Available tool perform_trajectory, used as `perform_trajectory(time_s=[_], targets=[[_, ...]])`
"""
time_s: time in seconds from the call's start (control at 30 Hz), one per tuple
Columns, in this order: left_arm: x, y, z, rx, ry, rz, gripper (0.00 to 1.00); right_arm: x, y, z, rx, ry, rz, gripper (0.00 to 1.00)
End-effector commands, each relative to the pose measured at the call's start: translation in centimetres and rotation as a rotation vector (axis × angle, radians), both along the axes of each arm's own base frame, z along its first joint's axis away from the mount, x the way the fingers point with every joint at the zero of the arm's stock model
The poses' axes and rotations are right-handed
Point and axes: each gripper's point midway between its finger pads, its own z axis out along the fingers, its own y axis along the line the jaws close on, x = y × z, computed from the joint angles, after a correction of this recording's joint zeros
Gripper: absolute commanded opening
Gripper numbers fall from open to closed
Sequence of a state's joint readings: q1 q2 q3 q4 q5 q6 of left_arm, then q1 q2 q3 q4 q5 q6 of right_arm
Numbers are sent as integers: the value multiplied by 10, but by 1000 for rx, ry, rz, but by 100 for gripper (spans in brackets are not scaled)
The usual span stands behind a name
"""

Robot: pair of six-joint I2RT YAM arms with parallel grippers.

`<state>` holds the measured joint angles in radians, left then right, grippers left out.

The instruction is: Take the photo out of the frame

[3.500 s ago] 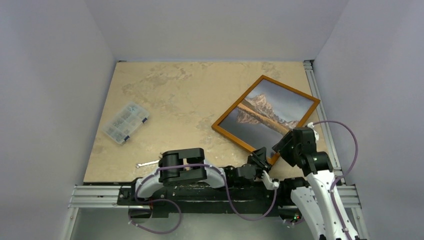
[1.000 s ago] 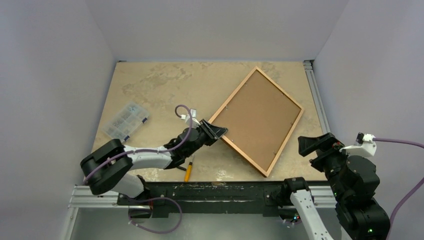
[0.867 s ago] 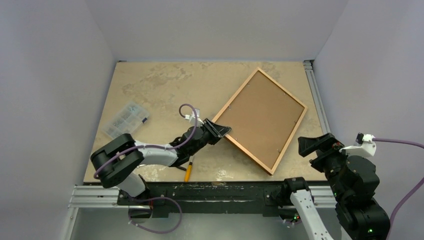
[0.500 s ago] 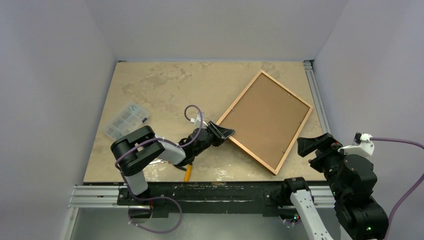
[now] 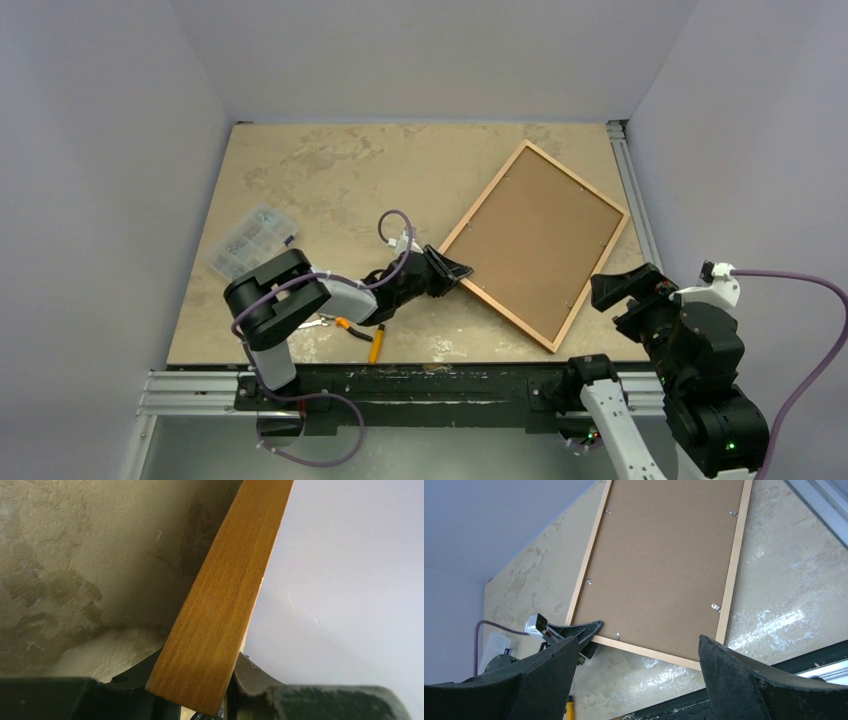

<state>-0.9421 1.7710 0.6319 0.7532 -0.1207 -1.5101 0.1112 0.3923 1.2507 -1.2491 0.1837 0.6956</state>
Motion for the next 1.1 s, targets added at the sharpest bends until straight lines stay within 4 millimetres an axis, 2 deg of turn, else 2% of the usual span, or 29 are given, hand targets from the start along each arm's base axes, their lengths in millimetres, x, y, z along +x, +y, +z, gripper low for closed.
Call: perform_trajectory(time_s=[0.0,0.2,0.43,0.57,0.6,0.73,0.8,0.87,1.07], targets=[[-6,6,-27,132,86,-37,6,5,1,7,0,-28,4,88],[-14,5,-40,143,175,-59,9,4,1,7,4,-30,2,88],[-15,9,-44,155,197,-47,12,3,1,8,11,-33,2,88],[-18,14,-44,179,209,-47,28,3,1,9,12,-34,3,88],[-20,18,-44,195,219,-46,35,3,1,9,11,-34,2,88],[-33,36,-38,321,282,-60,68,2,1,8,7,-29,1,88],[-45,52,-36,421,334,-78,92,3,1,6,5,-26,1,88],[-55,68,-32,510,364,-99,99,3,0,4,4,-25,-1,88],[-64,107,-5,634,246,-141,100,7,2,1,-1,-19,13,88]])
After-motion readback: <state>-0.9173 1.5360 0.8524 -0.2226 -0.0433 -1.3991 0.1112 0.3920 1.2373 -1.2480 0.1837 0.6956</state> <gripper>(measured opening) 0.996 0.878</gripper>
